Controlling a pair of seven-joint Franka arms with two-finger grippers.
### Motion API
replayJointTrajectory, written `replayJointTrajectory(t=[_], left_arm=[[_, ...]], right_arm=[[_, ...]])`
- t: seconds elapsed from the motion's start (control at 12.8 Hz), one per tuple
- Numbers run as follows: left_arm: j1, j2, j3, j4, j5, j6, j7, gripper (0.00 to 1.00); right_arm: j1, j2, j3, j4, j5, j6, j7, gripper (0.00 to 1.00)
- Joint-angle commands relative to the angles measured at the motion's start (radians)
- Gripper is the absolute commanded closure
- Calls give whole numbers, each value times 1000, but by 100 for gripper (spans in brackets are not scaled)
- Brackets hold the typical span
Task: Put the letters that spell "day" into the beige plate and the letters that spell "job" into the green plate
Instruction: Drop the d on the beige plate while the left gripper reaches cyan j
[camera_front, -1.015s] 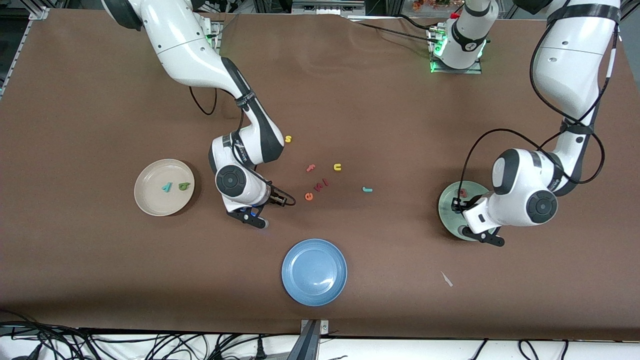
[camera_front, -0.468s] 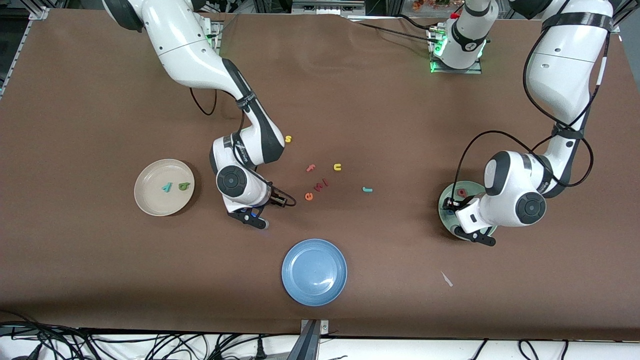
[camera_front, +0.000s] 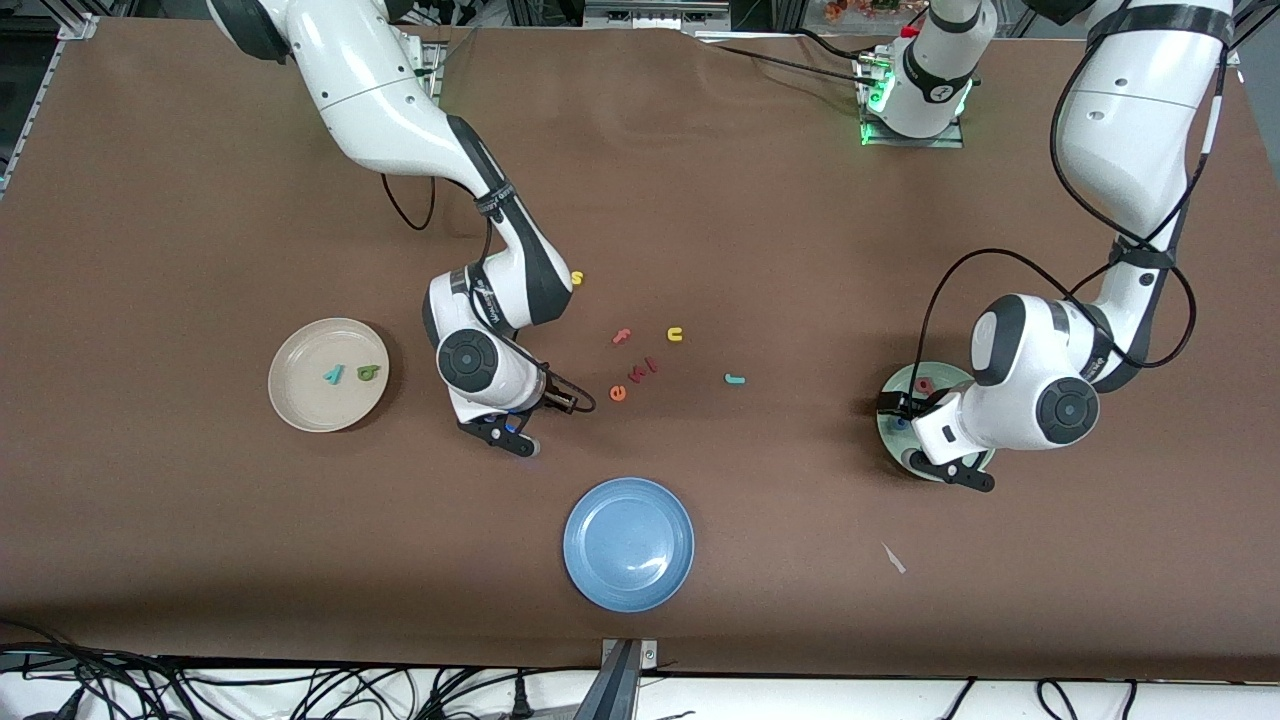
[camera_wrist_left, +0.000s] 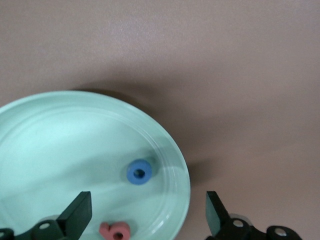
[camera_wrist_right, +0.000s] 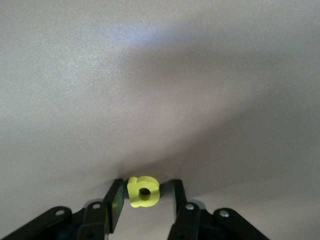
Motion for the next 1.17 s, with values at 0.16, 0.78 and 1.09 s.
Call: replayJointTrajectory(t=[0.16, 0.78, 1.09], left_arm=[[-5, -56, -58, -16, 12, -65, -225, 0], [-109, -56, -101, -10, 13, -60, -786, 0], [-195, -43, -101, -8, 13, -50, -1055, 1]], right_arm=[[6, 26, 0, 35, 6, -1, 16, 76], [0, -26, -50, 55, -31, -107, -30, 91], [0, -198, -130, -169, -92, -101, -272, 91]])
